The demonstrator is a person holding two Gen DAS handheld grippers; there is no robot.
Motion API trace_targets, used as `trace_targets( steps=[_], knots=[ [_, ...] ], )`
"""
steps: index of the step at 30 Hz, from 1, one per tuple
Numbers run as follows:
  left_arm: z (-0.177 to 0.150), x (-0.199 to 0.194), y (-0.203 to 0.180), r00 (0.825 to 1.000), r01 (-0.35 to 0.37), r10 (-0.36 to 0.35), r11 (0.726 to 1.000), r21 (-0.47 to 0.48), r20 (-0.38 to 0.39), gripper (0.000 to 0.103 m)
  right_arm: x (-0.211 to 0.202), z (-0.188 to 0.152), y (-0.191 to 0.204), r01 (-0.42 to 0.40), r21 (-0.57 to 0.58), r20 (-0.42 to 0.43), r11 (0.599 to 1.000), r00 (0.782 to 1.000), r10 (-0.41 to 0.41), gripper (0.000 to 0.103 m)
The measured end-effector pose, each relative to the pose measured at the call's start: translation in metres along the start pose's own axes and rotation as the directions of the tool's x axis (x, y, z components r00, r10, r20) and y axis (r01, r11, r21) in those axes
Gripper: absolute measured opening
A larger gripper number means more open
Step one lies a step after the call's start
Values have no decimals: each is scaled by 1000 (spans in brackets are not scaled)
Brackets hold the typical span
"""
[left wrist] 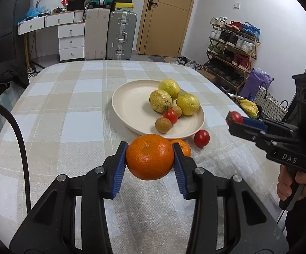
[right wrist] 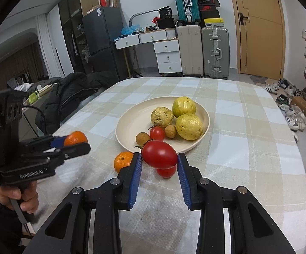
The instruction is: Organize fruits
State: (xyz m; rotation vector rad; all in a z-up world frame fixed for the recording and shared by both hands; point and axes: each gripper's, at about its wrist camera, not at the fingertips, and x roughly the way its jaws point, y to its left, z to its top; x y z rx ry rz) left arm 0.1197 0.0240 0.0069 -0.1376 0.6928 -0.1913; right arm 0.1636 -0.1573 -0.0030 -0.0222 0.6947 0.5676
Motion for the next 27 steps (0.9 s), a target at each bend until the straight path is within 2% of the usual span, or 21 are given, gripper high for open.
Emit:
trace_targets(
  steps=[11, 27],
  knots=[
    [12, 6, 13, 1000, -20, 20, 999, -31, 9, 39, 8, 8, 2, -2, -1, 2, 1000, 1000, 2, 34],
    [33, 43, -7, 999, -42, 42, 999, 24, 6, 39, 25, 26, -2, 28, 14, -17, 1000, 999, -28, 35]
  ],
)
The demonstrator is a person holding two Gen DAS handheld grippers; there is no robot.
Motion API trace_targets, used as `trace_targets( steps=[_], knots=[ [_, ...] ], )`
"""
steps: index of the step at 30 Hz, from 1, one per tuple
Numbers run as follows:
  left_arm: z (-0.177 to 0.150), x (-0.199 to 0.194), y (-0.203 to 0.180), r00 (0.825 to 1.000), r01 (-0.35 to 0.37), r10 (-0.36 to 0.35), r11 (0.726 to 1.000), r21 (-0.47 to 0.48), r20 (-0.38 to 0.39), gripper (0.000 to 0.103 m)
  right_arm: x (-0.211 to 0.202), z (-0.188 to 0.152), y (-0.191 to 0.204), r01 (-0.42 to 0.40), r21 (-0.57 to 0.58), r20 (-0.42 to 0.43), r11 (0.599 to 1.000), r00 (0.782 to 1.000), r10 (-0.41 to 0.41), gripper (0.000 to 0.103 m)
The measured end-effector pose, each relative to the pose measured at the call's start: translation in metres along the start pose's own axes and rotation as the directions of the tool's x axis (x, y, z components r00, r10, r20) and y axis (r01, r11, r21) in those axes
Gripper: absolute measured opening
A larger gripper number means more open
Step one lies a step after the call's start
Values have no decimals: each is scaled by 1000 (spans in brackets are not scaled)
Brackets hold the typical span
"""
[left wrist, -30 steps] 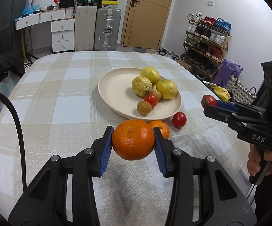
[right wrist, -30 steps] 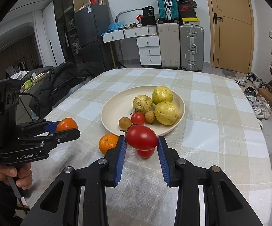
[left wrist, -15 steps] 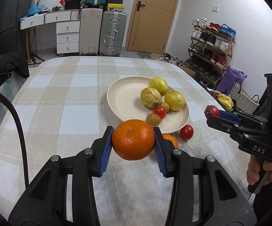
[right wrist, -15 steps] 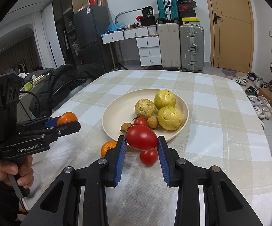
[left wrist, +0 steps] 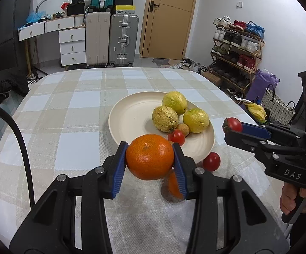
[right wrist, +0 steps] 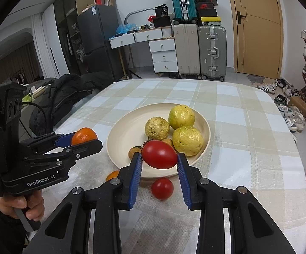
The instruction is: Organize fruits
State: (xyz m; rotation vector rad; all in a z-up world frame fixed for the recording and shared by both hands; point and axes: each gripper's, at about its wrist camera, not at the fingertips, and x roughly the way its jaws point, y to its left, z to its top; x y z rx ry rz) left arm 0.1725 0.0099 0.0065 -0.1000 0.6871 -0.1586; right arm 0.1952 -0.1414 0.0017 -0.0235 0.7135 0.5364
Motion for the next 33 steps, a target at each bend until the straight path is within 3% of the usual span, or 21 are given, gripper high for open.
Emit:
trace_targets(
  steps=[33],
  knots=[
    [9, 57, -3, 996, -48, 48, 999, 8, -72, 39, 54, -1, -8, 14, 37, -90, 999, 996, -11, 35]
  ],
)
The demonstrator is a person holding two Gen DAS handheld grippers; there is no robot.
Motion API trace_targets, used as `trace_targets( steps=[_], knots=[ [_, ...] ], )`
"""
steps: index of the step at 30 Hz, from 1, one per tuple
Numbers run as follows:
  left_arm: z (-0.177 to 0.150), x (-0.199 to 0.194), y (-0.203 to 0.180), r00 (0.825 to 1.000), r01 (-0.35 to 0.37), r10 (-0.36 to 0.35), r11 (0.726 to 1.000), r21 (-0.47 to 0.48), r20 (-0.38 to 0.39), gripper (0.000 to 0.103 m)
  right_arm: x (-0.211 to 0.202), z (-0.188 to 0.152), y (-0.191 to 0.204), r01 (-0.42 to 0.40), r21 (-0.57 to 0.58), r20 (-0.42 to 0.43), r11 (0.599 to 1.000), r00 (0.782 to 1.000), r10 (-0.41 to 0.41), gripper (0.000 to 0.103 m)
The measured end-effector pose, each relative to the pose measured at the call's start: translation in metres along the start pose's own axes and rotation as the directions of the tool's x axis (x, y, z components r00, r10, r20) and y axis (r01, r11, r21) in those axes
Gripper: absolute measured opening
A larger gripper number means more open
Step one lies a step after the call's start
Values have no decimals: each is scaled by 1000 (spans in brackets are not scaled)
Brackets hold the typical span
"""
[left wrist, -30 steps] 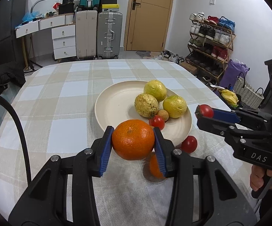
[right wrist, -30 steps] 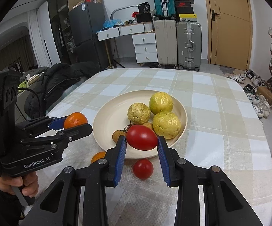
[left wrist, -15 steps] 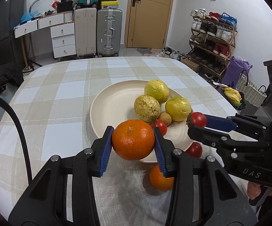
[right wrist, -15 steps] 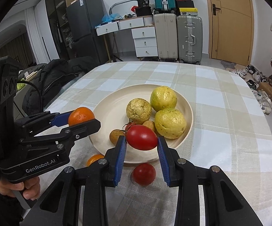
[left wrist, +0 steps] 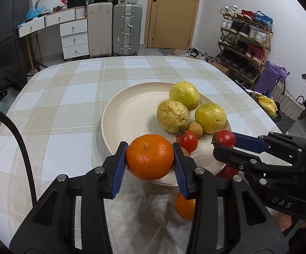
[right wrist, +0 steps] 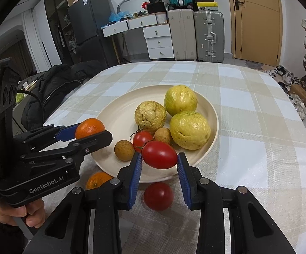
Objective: Organize fruits
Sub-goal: 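Lower both fruits onto the plate and open both grippers, then move the left gripper to the last orange while the right gripper approaches the last red tomato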
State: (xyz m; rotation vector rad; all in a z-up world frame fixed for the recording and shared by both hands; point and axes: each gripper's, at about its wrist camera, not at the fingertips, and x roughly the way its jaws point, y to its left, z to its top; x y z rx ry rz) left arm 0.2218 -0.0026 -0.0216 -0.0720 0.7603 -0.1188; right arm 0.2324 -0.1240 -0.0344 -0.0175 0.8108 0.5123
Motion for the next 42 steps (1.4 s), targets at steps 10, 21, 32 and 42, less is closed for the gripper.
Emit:
trace_targets(
  steps=[10, 21, 32, 42],
  knots=[
    [-1, 3, -2, 1000, -7, 7, 1000, 5, -4, 39, -6, -5, 0, 15, -3, 5, 1000, 1000, -15, 37],
    [-7, -30, -5, 998, -34, 33, 999, 19, 58, 88, -39, -15, -6, 27, -3, 66, 1000, 997, -27, 91],
    [-40, -71, 0, 997, -13, 13, 1000, -3, 82, 102, -47, -16, -24, 48, 37, 51, 998, 997, -50, 103],
    [-47, -72, 7, 999, -17, 17, 1000, 0, 44, 102, -30, -20, -18, 78, 1, -16, 997, 997, -78, 103]
  ],
)
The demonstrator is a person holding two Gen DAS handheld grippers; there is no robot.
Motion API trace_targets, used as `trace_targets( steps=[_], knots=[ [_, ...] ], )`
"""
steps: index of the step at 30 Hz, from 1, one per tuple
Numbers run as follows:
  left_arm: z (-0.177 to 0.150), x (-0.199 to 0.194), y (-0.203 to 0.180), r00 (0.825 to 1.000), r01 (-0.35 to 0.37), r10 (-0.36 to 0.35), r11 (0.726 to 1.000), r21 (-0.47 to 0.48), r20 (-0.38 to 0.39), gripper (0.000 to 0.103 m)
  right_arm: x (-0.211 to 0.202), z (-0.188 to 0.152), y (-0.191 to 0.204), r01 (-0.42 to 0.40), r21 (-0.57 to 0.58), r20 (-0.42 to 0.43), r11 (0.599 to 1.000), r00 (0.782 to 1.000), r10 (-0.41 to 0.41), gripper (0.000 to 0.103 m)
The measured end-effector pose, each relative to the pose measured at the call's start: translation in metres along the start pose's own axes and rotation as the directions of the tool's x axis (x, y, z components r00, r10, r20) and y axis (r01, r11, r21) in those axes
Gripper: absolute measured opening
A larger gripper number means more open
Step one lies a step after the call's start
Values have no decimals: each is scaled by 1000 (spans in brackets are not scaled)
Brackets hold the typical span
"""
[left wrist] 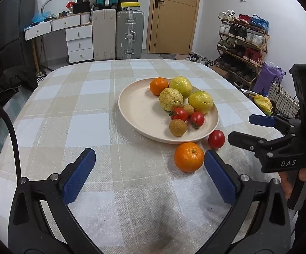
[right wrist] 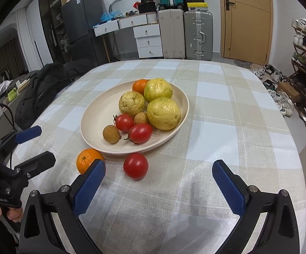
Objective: Organize fruits
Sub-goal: 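Move the left gripper to the last orange while the right gripper approaches the last red tomato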
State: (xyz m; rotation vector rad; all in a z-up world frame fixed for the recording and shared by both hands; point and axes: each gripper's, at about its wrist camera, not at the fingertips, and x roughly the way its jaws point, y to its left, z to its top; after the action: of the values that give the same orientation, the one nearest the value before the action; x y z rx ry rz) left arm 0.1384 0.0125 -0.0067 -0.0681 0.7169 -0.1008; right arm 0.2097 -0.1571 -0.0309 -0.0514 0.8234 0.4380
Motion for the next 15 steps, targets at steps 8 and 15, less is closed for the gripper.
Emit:
trace_targets(
  steps=[8, 15],
  knots=[
    [-2, 12, 4, 999, -8, 8, 1000, -11, -38, 102, 19, -10, 6, 17, -49, -77, 999, 997, -21, 103],
    [-1, 12, 1, 999, -16, 17, 1000, 11, -31, 102, 25, -14, 5, 18, -45, -97, 999, 995, -22, 103]
  ],
)
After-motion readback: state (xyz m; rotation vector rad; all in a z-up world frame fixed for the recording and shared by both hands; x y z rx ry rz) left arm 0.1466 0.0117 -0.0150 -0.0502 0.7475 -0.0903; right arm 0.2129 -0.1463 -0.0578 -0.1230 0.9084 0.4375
